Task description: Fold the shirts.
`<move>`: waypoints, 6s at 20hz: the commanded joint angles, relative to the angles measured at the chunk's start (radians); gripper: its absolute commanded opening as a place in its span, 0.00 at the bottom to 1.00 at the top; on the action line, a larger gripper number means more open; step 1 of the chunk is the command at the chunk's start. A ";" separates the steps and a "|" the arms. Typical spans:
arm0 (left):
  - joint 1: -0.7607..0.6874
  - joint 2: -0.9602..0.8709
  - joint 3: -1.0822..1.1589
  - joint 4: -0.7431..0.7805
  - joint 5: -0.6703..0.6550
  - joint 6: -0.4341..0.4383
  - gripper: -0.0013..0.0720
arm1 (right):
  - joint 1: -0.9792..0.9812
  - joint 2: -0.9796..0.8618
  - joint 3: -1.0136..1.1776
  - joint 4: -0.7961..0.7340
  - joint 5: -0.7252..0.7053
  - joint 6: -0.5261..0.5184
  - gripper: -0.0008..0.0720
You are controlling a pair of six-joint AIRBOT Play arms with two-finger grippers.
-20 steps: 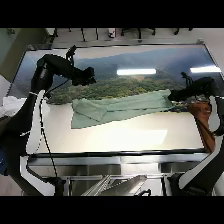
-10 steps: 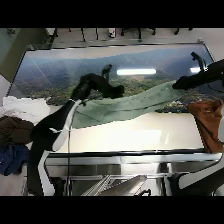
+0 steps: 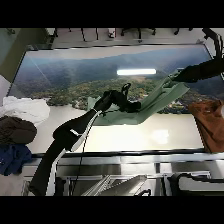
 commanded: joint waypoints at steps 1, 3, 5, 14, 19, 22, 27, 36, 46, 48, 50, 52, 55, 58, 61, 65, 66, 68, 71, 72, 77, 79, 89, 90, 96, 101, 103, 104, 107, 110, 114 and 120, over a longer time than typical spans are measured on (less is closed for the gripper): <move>0.023 0.073 -0.001 -0.103 0.042 0.034 0.05 | 0.016 0.022 -0.013 0.006 -0.008 0.025 0.04; 0.067 0.190 -0.001 -0.118 0.079 0.056 0.05 | 0.034 0.013 -0.033 0.006 -0.007 0.036 0.04; 0.138 0.331 -0.001 -0.118 0.148 0.064 0.05 | 0.066 0.002 -0.061 0.007 0.003 0.062 0.04; 0.549 0.902 -0.001 -0.115 0.331 0.136 0.05 | 0.608 -0.132 -0.081 0.041 0.528 0.146 0.04; 0.668 1.084 -0.137 -0.109 0.328 0.230 0.05 | 0.932 -0.460 -0.080 0.041 0.903 0.180 0.75; 0.720 1.164 -0.258 -0.109 0.284 0.256 0.05 | 0.905 -0.491 -0.071 0.023 0.865 0.243 0.78; 0.756 1.223 -0.385 -0.110 0.229 0.274 0.05 | 0.550 -0.304 -0.062 -0.081 0.523 0.314 0.90; 0.748 1.223 -0.389 -0.117 0.251 0.273 0.05 | 0.233 -0.265 -0.396 -0.064 0.360 0.236 0.89; 0.748 1.223 -0.389 -0.117 0.265 0.261 0.05 | 0.335 -0.428 -0.459 0.063 0.553 0.162 0.73; 0.748 1.223 -0.389 -0.117 0.274 0.261 0.05 | 0.362 -0.427 -0.459 0.072 0.597 0.174 0.48; 0.748 1.223 -0.389 -0.117 0.286 0.261 0.05 | 0.370 -0.422 -0.439 0.089 0.583 0.179 0.04; 0.748 1.223 -0.389 -0.117 0.298 0.262 0.05 | 0.362 -0.375 -0.415 0.087 0.559 0.203 0.04; 0.748 1.223 -0.389 -0.117 0.297 0.262 0.05 | 0.303 -0.220 -0.402 0.085 0.573 0.207 0.04; 0.748 1.223 -0.389 -0.117 0.298 0.262 0.05 | 0.154 -0.064 -0.401 0.084 0.568 0.207 0.04; 0.748 1.223 -0.389 -0.117 0.304 0.262 0.05 | -0.040 0.068 -0.401 0.084 0.537 0.208 0.04; 0.748 1.223 -0.389 -0.117 0.304 0.262 0.05 | -0.329 0.173 -0.401 0.082 0.502 0.210 0.04; 0.748 1.223 -0.389 -0.117 0.304 0.262 0.05 | -0.409 0.188 -0.401 0.082 0.500 0.210 0.04; 0.748 1.223 -0.389 -0.117 0.304 0.262 0.05 | -0.547 0.201 -0.401 0.082 0.476 0.210 0.04; 0.748 1.223 -0.389 -0.117 0.304 0.262 0.05 | -0.720 0.198 -0.401 0.081 0.427 0.179 0.04; 0.748 1.223 -0.389 -0.117 0.304 0.262 0.05 | -0.758 0.197 -0.401 0.080 0.425 0.169 0.04; 0.748 1.223 -0.389 -0.117 0.304 0.261 0.05 | -0.808 0.193 -0.404 0.016 0.369 0.153 0.04; 0.748 1.223 -0.389 -0.117 0.304 0.262 0.05 | -0.806 0.194 -0.412 -0.008 0.341 0.212 0.04; 0.748 1.222 -0.389 -0.117 0.323 0.262 0.05 | -0.806 0.194 -0.500 -0.586 0.169 0.646 0.91; 0.748 1.222 -0.389 -0.117 0.322 0.262 0.05 | -0.806 0.194 -0.500 -0.597 0.169 0.649 0.91; 0.748 1.222 -0.389 -0.117 0.322 0.262 0.05 | -0.800 0.194 -0.500 -0.446 0.177 0.647 0.68; 0.745 1.223 -0.389 -0.108 0.333 0.262 0.05 | -0.644 0.226 -0.500 -0.153 0.267 0.489 0.04; 0.704 1.223 -0.389 -0.083 0.348 0.258 0.05 | -0.483 0.272 -0.502 -0.153 0.313 0.420 0.04; 0.662 1.223 -0.389 -0.049 0.355 0.237 0.05 | -0.392 0.307 -0.513 -0.154 0.337 0.394 0.04; 0.448 1.271 -0.495 0.115 0.286 0.164 0.05 | -0.062 0.459 -0.631 -0.184 0.452 0.337 0.04; 0.229 1.356 -0.755 0.192 0.147 0.059 0.05 | 0.248 0.610 -0.823 -0.241 0.589 0.337 0.04; 0.084 1.418 -0.991 0.204 0.002 -0.024 0.05 | 0.392 0.678 -0.885 -0.236 0.620 0.337 0.04; 0.031 1.470 -1.075 0.203 -0.079 -0.039 0.05 | 0.401 0.678 -0.885 -0.203 0.580 0.337 0.04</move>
